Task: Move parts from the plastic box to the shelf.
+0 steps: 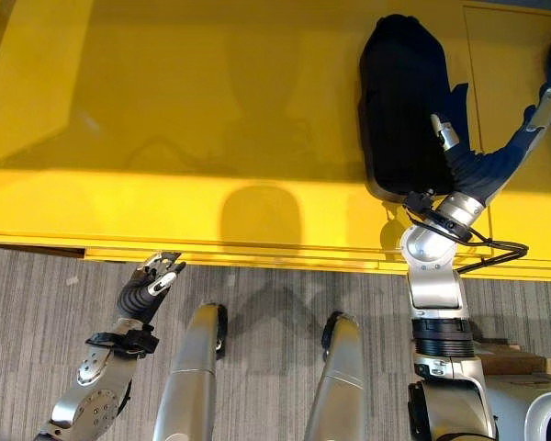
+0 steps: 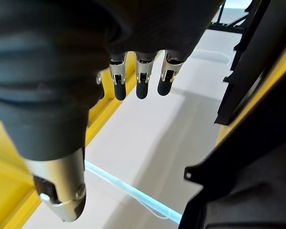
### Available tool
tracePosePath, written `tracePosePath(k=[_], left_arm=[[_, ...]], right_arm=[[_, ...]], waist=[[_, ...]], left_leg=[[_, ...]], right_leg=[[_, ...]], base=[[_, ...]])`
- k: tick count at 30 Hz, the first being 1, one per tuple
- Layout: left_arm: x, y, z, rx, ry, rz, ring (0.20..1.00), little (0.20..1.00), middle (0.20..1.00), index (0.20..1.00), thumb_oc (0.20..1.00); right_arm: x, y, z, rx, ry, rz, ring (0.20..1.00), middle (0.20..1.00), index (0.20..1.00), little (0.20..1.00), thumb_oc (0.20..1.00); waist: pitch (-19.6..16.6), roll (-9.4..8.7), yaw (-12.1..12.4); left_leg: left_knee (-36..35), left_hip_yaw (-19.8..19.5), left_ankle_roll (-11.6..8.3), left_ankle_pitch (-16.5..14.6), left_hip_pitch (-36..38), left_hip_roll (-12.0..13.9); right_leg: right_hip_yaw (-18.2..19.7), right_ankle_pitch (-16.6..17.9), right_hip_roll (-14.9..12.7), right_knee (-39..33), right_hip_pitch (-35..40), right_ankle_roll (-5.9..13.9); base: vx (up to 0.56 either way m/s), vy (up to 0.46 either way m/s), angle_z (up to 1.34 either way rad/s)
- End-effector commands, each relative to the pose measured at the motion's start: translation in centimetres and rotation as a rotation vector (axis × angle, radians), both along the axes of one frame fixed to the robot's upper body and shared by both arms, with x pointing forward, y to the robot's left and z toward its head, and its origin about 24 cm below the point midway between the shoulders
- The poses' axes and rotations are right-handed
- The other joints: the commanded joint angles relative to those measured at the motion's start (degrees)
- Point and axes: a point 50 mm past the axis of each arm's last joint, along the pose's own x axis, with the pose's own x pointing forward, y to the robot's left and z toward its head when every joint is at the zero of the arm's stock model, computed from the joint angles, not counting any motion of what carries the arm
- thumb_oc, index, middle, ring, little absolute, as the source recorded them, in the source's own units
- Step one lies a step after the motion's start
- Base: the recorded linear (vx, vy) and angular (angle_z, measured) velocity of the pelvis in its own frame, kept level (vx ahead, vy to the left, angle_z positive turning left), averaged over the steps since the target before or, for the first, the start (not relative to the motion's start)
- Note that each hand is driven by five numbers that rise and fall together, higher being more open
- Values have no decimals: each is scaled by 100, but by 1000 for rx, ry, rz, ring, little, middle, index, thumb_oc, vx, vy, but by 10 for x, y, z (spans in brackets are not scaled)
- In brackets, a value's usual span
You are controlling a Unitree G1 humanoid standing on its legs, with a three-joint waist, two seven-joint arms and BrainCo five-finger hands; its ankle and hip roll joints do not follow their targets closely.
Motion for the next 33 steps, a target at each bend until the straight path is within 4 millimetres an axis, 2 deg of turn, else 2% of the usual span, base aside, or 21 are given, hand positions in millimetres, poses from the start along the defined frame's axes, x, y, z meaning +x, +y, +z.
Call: tracePosePath(k=[1,7,9,19,26,33], left_arm=[[-1,-5,22,12,-132,-3,1000,1000,1000,1000,1000],[0,-4,21,13,-130,3,1000,1000,1000,1000,1000],[0,-4,22,10,-134,9,1000,1000,1000,1000,1000],[-3,-4,21,1,-134,23,1000,1000,1000,1000,1000],[-4,-2,23,3,-145,26,1000,1000,1000,1000,1000],[-7,4,25,-4,-161,24,1000,1000,1000,1000,1000]], right_arm=[[-5,6,17,-34,-103,2,1000,1000,1000,1000,1000],[-10,8,21,-43,-132,6,1000,1000,1000,1000,1000],[-22,13,22,-54,-186,40,1000,1000,1000,1000,1000],[-49,23,17,-107,-234,98,1000,1000,1000,1000,1000],[-56,17,-1,-167,-120,93,1000,1000,1000,1000,1000],[-71,0,-3,-423,34,13,1000,1000,1000,1000,1000]], waist=[[-363,-43,41],[-363,-70,38],[-364,-104,0],[-365,-141,-116],[-387,-173,-203],[-413,-225,-266]], left_leg=[[137,-94,207,35,-262,-272],[70,-90,203,68,-213,-283],[-41,-72,190,113,-141,-294],[-177,-69,174,216,-136,-267],[-193,-61,140,252,-165,-234],[-220,-92,100,259,-160,-206]], right_leg=[[-52,-330,153,720,-129,-444],[-65,-299,144,667,-71,-447],[-52,-250,152,565,-29,-448],[-46,-150,197,435,-37,-445],[-57,-128,201,405,-56,-438],[-77,-161,207,424,-60,-426]], base=[[11,8,4],[8,5,5],[0,0,0],[0,0,0],[0,0,0],[0,0,0]])
